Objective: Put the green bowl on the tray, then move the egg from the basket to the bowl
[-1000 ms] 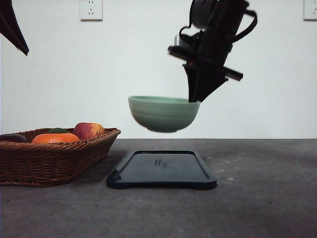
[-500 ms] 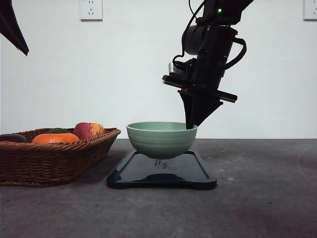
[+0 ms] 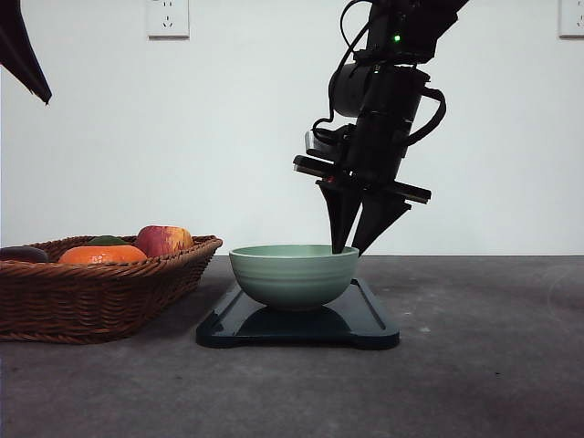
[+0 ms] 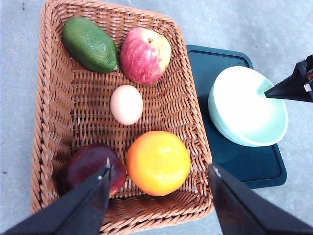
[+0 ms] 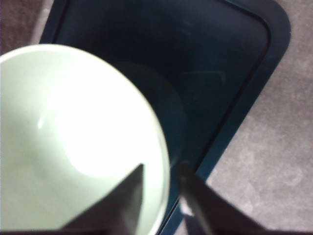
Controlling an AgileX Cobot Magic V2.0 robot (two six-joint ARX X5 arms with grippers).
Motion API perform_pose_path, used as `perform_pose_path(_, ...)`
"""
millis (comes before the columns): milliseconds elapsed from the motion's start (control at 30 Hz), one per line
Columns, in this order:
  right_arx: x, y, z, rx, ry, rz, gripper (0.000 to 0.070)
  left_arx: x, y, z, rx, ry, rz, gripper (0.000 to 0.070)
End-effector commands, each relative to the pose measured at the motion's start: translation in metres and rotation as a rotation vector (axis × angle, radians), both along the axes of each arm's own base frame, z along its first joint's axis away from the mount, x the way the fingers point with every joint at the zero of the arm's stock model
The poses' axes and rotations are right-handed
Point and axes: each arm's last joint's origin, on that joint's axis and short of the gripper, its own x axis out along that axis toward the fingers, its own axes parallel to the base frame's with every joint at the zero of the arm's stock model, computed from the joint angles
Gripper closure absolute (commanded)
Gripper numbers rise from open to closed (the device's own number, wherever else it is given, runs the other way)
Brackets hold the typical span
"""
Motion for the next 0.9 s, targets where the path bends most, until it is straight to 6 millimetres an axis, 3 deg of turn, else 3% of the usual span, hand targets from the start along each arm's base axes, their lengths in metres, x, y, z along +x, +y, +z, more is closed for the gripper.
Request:
perform_pose_path(0, 0.003, 0.005, 0.003, 0.003, -0.008, -0.001, 0.0514, 0.002, -0.001, 0.008, -0.006, -0.025, -0.002, 0.0310)
perform_pose_path(200, -0.005, 0.001, 0.039, 0.012, -0.040, 0.013, 0.0514, 0.001, -0.001, 0.008, -0.005, -0.023, -0.002, 0.0310)
perform_pose_path(433, -0.031, -0.007, 0.085, 0.071, -0.270, 0.003, 0.0514, 0.000, -0.001, 0.006, -0.002, 0.000, -0.003, 0.0309)
perform_pose_path(600, -0.061, -0.022, 0.088, 0.133, -0.379, 0.003, 0.0514, 0.000, -0.001, 0.006, -0.001, 0.002, -0.003, 0.0310)
perform_pose_path(867, -0.125, -0.054, 0.072, 0.192, -0.498, -0.001, 0.0514, 0.000, -0.001, 0.006, 0.000, 0.002, -0.004, 0.0309)
